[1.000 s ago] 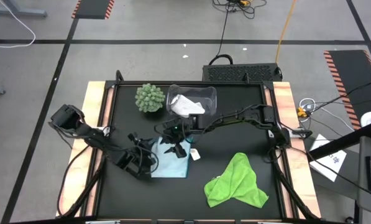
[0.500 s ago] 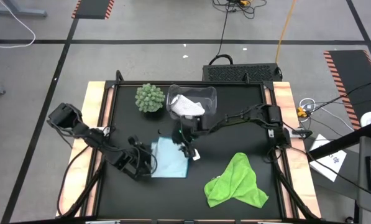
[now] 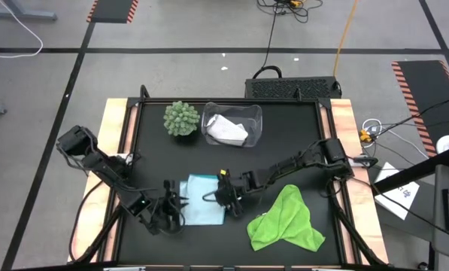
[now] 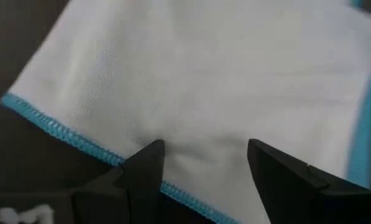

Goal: Fold microfiber towels
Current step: Fold the blue towel

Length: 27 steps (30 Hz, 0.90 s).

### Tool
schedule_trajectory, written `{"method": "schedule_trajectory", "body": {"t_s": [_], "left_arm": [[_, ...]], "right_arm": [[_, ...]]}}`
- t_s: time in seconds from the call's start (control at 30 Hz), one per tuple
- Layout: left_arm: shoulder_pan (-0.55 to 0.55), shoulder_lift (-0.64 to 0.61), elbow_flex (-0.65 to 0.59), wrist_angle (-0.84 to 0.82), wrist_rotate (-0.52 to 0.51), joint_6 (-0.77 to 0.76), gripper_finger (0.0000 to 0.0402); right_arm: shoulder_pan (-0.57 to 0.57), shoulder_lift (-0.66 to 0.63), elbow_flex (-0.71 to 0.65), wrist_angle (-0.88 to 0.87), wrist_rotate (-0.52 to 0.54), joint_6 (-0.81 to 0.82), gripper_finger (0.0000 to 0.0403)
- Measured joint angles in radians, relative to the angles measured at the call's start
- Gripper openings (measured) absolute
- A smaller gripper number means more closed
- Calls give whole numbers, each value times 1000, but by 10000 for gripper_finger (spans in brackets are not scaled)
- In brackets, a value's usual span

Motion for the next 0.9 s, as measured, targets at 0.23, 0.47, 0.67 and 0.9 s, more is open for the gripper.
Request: {"method": "schedule_trajectory", "body": {"t_s": [0.23,0.47,0.67,0.9], "left_arm": [[-70,8,0,167,119,39,81],[-139,8,49,167,143,-70,82],[-142,8,57,167,275,-161,87],[-141,9,57,168,310,-184,138]], "right_arm": [[35,0,0,1,90,19,226],[4,0,-27,40,81,39,226],[-25,-2,-79,101,62,74,226],[-35,0,-114,227,-43,72,226]]}}
